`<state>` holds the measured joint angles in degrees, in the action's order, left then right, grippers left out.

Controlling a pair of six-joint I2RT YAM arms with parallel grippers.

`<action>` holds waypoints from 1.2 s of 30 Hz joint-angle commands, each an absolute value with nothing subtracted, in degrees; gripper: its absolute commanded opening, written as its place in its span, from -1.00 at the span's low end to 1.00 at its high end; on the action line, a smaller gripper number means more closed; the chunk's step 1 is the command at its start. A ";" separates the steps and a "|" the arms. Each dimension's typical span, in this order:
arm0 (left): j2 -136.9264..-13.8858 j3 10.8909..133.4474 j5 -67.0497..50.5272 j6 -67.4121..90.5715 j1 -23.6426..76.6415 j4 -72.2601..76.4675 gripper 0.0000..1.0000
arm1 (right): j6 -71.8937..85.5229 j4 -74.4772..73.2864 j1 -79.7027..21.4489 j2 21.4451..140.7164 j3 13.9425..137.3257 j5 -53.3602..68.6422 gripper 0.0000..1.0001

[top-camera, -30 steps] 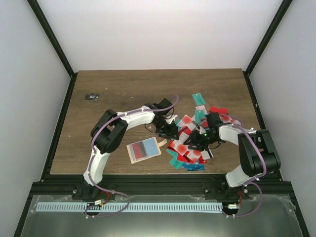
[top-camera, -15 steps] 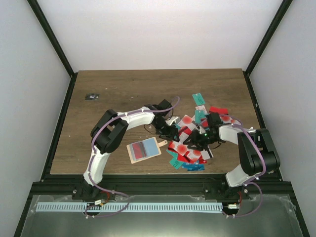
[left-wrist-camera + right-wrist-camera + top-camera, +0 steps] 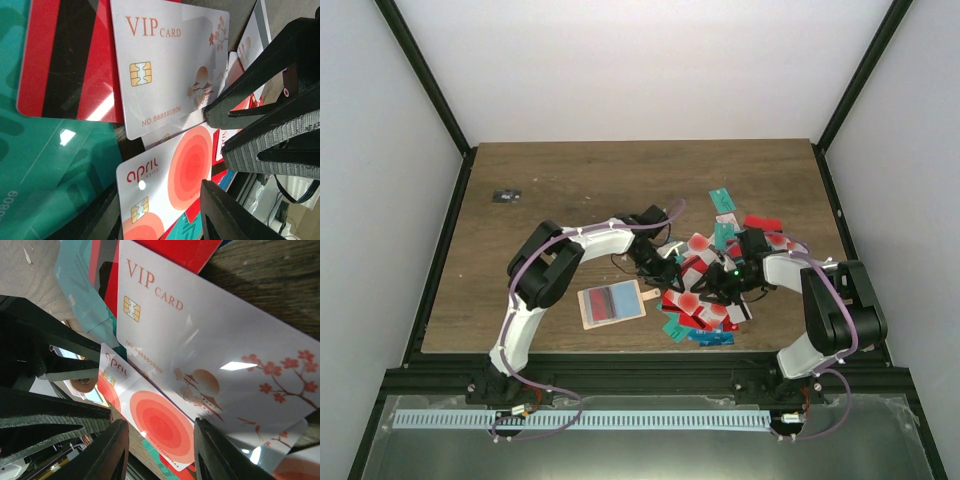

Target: Put the credit cards into the card holder

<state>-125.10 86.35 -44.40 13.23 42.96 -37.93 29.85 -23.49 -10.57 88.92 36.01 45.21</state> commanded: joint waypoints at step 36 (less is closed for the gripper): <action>-109.50 89.44 -51.59 6.99 35.66 -54.44 -0.92 | 17.89 -35.30 -10.58 77.32 47.00 59.54 0.71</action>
